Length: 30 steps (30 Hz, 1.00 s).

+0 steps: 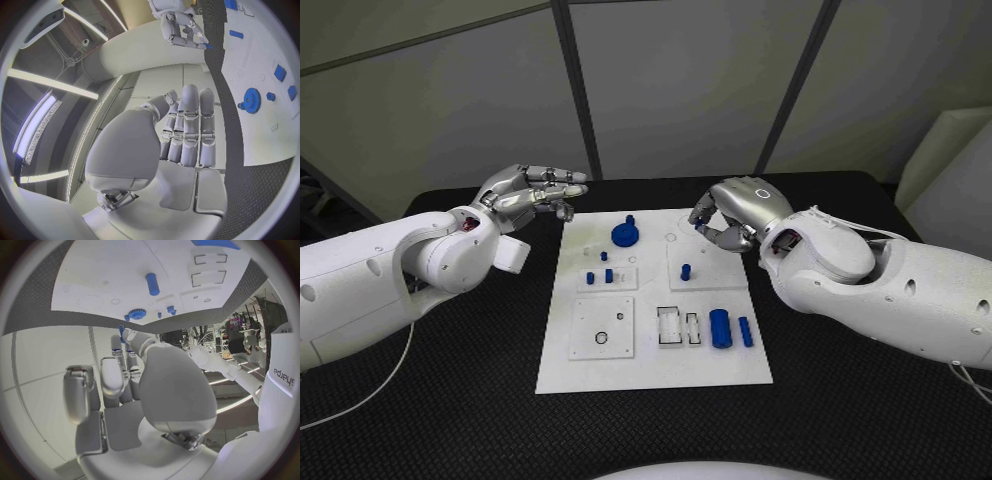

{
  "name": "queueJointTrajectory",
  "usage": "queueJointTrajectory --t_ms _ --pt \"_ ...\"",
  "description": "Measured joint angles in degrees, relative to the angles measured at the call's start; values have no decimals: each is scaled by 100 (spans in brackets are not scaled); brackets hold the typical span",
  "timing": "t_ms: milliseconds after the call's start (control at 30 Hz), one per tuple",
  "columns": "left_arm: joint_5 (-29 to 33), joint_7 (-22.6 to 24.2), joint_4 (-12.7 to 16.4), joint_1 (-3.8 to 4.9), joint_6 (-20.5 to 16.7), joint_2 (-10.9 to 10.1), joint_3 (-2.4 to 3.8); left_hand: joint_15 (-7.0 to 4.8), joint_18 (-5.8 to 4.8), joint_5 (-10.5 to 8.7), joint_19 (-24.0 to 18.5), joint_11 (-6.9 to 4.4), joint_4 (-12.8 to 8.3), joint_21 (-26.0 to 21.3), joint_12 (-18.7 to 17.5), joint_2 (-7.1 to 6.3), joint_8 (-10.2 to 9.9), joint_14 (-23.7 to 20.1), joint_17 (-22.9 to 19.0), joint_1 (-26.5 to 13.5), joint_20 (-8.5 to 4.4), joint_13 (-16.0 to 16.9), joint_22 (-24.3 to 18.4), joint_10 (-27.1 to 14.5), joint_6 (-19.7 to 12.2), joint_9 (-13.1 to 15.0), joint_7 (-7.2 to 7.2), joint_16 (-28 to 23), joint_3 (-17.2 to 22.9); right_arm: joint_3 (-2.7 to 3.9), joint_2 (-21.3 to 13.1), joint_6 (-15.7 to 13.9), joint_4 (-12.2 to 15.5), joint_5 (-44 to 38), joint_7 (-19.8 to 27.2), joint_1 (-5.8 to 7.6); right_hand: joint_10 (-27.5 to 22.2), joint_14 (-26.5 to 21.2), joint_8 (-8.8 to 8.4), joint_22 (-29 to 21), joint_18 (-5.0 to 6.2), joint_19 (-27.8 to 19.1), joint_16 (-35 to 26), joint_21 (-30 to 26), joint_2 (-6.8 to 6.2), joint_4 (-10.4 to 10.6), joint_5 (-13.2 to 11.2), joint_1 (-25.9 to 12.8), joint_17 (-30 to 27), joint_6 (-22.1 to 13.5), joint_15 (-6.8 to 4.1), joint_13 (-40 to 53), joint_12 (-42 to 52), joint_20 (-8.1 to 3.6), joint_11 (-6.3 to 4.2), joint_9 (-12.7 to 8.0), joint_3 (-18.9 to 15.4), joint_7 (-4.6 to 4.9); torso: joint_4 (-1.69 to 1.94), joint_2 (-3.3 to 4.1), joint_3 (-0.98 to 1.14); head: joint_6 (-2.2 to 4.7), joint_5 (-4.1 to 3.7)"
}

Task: Assemble the parts on the task board

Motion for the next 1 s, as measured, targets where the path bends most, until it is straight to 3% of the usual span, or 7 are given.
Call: queueJointTrajectory --t_ms 267,1000 --pt "2 0 -31 0 0 13 0 0 0 0 0 0 0 0 0 0 0 0 0 0 0 0 0 0 0 0 0 0 0 34 32 -218 254 273 113 0 0 0 -5 4 0 0 0 0 0 0 0 0 -6 -2 0 -1 0 0 0 3 0 -2 1 -5 -4 28 52" --pt "6 1 -31 0 0 15 0 1 0 0 0 0 0 0 0 0 0 1 1 0 0 -1 0 0 0 0 0 0 0 37 387 -446 359 786 489 -2 0 0 -22 3 0 0 0 0 0 -15 -1 0 -21 9 0 -7 0 0 0 5 -16 9 7 -2 -5 32 254"
